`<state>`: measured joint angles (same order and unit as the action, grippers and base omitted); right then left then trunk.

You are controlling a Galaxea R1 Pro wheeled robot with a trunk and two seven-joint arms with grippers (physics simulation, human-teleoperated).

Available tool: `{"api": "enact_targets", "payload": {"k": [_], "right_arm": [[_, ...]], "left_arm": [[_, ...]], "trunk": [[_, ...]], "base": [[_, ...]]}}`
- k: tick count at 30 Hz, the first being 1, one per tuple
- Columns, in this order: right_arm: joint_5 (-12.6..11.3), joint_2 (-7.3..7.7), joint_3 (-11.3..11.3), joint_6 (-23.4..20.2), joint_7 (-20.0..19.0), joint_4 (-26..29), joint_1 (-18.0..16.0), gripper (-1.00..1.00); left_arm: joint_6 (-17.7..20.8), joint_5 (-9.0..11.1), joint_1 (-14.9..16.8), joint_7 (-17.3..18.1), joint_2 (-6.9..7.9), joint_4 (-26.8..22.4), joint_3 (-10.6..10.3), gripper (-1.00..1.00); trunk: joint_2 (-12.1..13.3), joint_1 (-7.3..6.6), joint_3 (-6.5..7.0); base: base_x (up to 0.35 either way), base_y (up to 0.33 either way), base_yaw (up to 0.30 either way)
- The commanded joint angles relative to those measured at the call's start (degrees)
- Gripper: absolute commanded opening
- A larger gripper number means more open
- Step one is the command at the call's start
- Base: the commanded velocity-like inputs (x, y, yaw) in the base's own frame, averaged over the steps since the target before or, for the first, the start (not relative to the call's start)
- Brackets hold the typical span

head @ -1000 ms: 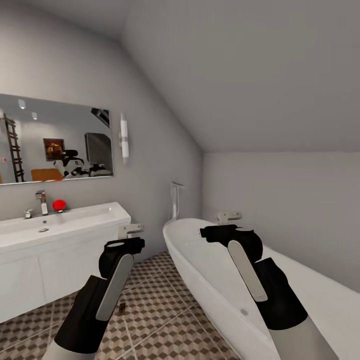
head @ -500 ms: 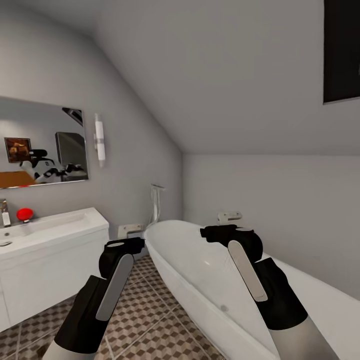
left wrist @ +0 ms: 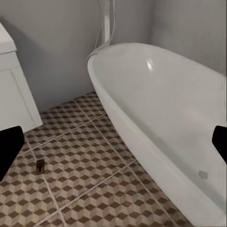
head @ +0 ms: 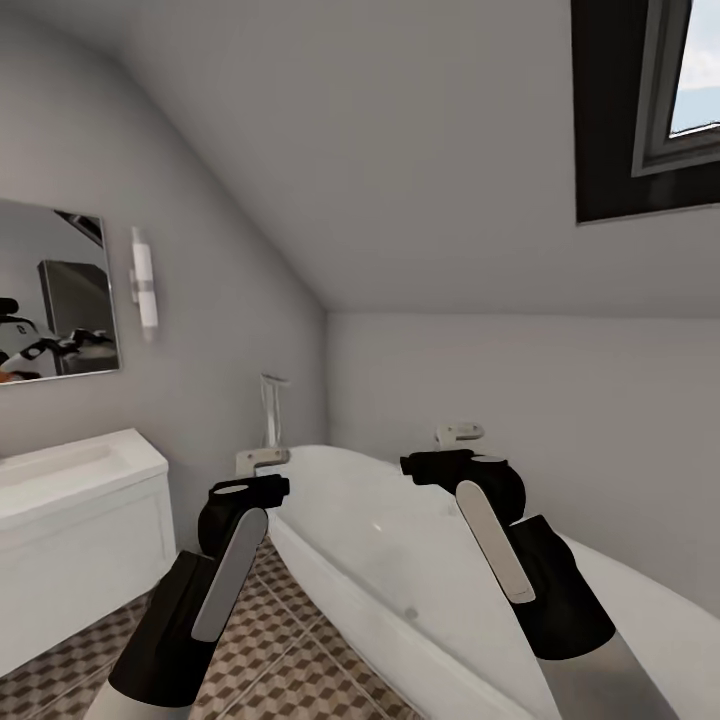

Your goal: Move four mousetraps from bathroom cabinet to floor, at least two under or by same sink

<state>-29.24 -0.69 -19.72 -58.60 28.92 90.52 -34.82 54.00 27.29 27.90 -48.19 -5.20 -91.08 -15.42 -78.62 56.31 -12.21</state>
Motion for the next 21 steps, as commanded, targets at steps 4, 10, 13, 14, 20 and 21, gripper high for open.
{"api": "enact_targets", "payload": {"k": [4,10,13,14,20,21], "right_arm": [[-0.6,-0.01,-0.1,-0.1,0.6,0.0,-0.1,1.00],[-0.5,-0.01,-0.1,-0.1,0.6,0.0,-0.1,1.00],[-0.5,-0.01,-0.1,-0.1,0.5,0.0,-0.1,1.00],[-0.5,-0.01,-0.1,-0.1,0.5,0.0,-0.1,1.00],[-0.5,-0.01,-0.1,-0.1,0.5,0.0,-0.1,1.00],[-0.5,-0.01,-0.1,-0.1,0.5,0.0,-0.1,1.00]], "left_arm": [[0.1,0.6,0.1,-0.6,0.01,-0.1,0.0,1.00],[0.1,0.6,0.1,-0.6,0.01,-0.1,0.0,1.00],[0.1,0.6,0.1,-0.6,0.01,-0.1,0.0,1.00],[0.1,0.6,0.1,-0.6,0.01,-0.1,0.0,1.00],[0.1,0.6,0.1,-0.6,0.01,-0.1,0.0,1.00],[0.1,0.6,0.1,-0.6,0.01,-0.1,0.0,1.00]], "trunk": [[1.6,-0.88,0.64],[4.0,-2.20,1.72],[5.2,-2.86,2.26],[5.6,-3.08,2.43],[8.0,-4.40,3.51],[8.4,-4.62,3.69]], "base": [[0.000,0.000,-0.273],[0.000,0.000,-0.273],[0.000,0.000,-0.273],[0.000,0.000,-0.273],[0.000,0.000,-0.273],[0.000,0.000,-0.273]]}}
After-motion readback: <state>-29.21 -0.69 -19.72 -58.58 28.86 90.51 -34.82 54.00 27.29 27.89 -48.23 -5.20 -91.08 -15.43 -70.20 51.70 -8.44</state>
